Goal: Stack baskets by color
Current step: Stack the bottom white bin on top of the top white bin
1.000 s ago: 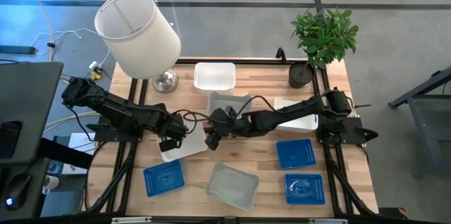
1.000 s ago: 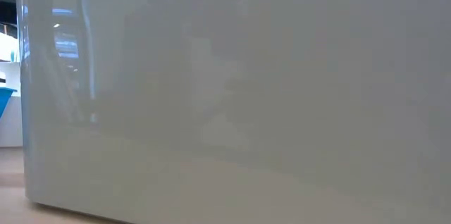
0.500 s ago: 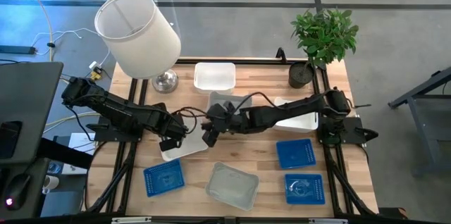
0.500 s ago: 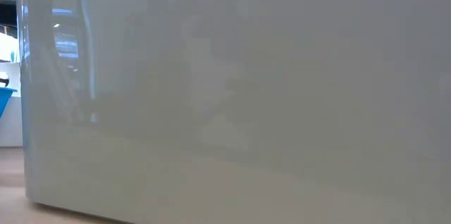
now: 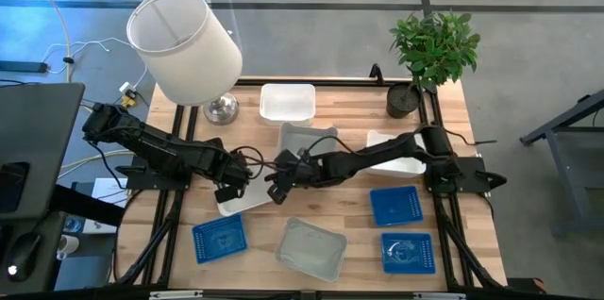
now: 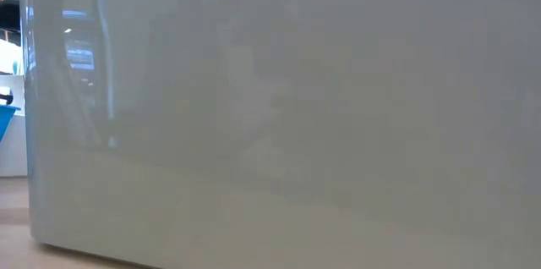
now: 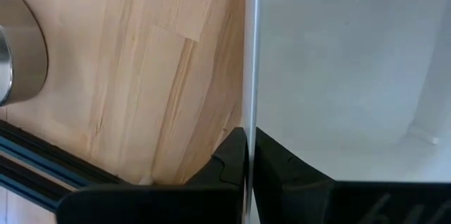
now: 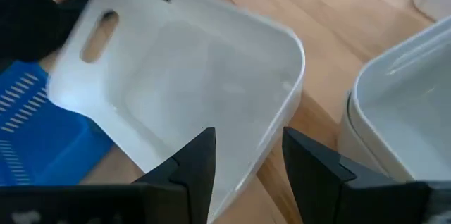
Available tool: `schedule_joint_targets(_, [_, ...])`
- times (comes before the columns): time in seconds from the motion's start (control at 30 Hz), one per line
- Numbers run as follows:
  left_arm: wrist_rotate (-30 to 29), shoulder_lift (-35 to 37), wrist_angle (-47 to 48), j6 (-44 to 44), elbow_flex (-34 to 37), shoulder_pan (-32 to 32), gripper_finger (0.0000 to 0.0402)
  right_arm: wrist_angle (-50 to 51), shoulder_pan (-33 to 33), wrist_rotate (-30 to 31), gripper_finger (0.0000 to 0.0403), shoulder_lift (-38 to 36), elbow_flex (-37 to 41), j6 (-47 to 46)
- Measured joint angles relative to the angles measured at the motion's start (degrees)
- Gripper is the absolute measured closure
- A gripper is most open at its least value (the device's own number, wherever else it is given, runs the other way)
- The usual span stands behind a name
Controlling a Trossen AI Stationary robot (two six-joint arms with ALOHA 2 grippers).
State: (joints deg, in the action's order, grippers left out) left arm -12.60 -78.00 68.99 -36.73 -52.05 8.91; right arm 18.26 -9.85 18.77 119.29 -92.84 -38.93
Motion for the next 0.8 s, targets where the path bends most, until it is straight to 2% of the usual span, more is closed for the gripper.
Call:
schedule_joint_targets(0.5, [0.0,0.0,-3.4,0.3,0.0,0.0,0.0402,3.4,-1.2,2.4,0.0252,0.5,0.0,-5.1])
schedule_joint_targets(0.8, [0.0,0.0,-5.7,1.5,0.0,0.0,0.0402,4.3,-0.8,0.5,0.0252,3.4,0.0,-7.4])
